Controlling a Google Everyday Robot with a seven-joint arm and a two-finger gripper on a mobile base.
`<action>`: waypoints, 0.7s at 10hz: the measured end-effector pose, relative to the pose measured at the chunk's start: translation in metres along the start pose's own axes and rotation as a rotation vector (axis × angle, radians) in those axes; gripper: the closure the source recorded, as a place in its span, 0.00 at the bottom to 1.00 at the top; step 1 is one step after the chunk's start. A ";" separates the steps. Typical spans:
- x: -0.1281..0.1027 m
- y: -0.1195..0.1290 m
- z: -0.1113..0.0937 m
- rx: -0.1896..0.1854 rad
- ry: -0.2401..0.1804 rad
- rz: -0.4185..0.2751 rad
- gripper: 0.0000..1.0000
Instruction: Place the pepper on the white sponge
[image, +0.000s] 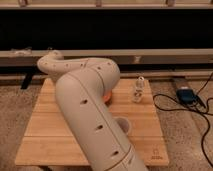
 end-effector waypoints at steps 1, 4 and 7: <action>-0.009 0.005 -0.004 0.005 0.000 -0.009 0.20; -0.007 0.003 -0.003 0.029 0.002 0.002 0.20; 0.027 -0.020 0.009 0.048 -0.003 0.033 0.20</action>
